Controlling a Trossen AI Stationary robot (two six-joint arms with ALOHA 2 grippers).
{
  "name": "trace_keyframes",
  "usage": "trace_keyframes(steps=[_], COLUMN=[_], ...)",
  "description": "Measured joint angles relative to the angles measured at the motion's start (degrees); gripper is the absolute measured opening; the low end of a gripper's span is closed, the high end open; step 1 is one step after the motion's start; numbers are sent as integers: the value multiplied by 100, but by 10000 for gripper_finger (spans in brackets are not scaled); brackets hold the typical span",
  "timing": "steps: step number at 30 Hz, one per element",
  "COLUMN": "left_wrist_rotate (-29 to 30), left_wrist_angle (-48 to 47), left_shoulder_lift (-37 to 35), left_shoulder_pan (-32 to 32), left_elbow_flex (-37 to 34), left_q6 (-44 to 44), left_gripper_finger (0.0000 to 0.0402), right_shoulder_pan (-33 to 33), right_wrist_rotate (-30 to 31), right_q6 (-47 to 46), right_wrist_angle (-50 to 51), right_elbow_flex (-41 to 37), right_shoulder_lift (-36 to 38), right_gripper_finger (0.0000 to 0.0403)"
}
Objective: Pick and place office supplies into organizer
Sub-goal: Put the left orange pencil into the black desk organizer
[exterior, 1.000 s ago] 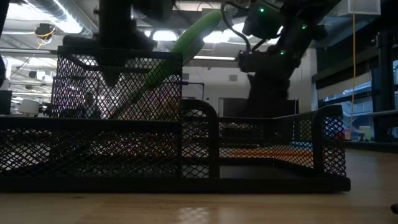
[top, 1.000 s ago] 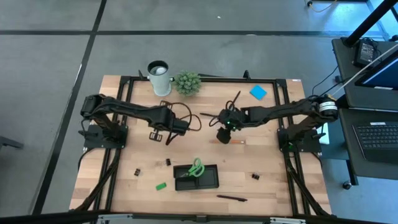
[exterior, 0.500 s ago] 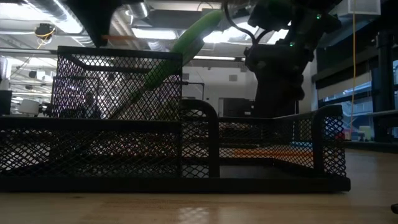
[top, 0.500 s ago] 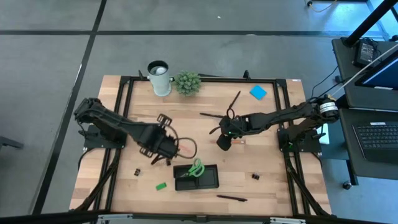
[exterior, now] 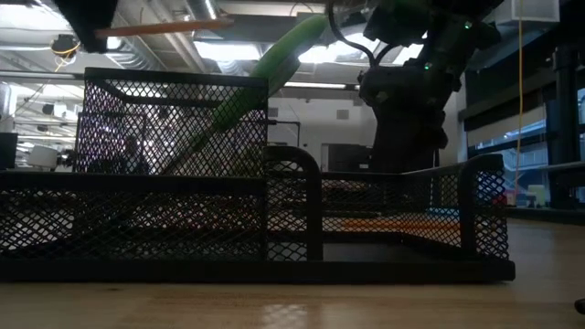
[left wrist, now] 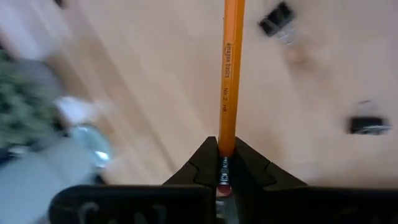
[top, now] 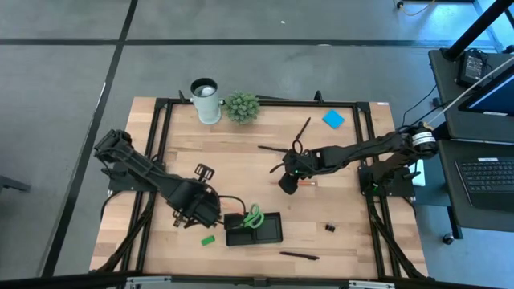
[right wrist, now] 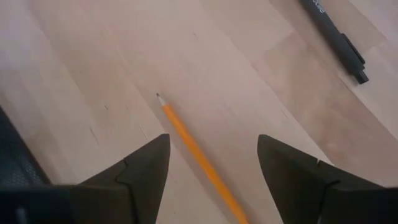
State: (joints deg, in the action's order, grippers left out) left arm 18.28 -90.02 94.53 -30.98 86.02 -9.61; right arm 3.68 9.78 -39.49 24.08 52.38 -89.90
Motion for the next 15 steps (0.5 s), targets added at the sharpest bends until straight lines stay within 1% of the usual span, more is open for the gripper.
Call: trace_keyframes(steps=[5, 8, 11, 15], left_wrist_rotate=[-776, -981, -1352, -2086], left_wrist_angle=[0, 1, 0, -3], left_shoulder_lift=[157, 228, 276, 305], left_shoulder_pan=[0, 0, 21, 100], left_elbow_flex=[-2, -2, 0, 9], left_q6=[-448, -611, -669, -927], left_gripper_finger=[16, 16, 16, 16], right_shoulder_pan=[0, 0, 0, 0], right_wrist_rotate=[2, 0, 0, 0], right_q6=[-57, -57, -57, -57], right_wrist_angle=[-57, -86, -102, -155], right_elbow_flex=[-2, -3, -4, 1], right_shoulder_lift=[-31, -41, -89, -150], right_gripper_finger=[245, 245, 245, 245])
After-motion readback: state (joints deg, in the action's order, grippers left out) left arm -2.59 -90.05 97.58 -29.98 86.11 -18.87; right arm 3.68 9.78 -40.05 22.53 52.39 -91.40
